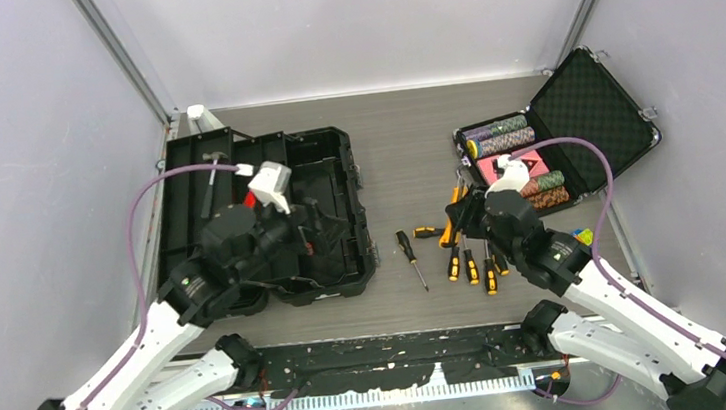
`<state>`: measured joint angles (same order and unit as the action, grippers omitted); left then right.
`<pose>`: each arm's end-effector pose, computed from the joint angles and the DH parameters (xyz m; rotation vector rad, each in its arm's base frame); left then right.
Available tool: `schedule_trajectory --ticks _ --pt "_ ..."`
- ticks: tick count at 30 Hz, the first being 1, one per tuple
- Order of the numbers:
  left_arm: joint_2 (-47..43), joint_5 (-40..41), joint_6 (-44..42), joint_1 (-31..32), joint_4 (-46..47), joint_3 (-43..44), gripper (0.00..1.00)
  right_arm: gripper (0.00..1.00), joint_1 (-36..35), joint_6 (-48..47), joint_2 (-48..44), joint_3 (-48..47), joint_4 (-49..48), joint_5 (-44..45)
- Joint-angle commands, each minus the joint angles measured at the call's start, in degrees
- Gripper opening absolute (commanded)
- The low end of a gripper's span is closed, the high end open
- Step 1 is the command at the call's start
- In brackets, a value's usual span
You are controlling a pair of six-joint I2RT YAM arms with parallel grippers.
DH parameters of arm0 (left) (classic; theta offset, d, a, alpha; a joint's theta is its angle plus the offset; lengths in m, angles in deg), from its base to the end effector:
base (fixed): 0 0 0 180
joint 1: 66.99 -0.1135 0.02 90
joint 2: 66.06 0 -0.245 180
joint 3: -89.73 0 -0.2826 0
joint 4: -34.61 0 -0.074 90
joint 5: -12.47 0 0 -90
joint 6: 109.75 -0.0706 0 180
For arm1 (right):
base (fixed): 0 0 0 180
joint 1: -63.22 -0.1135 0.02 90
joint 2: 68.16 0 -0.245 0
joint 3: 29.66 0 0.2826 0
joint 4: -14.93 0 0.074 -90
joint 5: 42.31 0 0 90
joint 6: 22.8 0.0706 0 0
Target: Pack the tool kit
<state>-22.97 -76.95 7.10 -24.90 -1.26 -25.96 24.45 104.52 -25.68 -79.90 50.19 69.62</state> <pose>0.1819 -0.1633 0.3466 0.2457 1.8931 -0.8264 0.2060 0.1316 0.2527 0.2128 2.0315 0.4491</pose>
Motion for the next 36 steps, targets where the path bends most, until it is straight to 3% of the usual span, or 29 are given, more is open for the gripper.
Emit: schedule_trajectory --ticks 1,13,21,31,36 --pt "5.2 2.0 2.7 5.9 8.6 2.0 0.98 0.05 0.1 -0.8 -3.2 -1.8 -4.8 0.4" --pt "23.9 2.4 3.2 17.8 16.4 10.3 0.95 0.05 0.0 6.5 -4.6 -1.8 -12.7 -11.1" --pt "32.5 1.7 4.6 19.4 11.1 16.2 0.79 0.05 0.1 8.6 -5.4 -0.7 -15.9 -14.7" --pt "37.0 1.7 3.8 21.2 6.4 19.5 0.66 0.05 0.1 9.9 -5.5 0.1 -17.5 -15.8" --pt "36.5 1.8 3.4 21.5 6.5 19.6 0.53 0.05 0.0 10.4 -5.1 0.8 -18.4 -16.5"
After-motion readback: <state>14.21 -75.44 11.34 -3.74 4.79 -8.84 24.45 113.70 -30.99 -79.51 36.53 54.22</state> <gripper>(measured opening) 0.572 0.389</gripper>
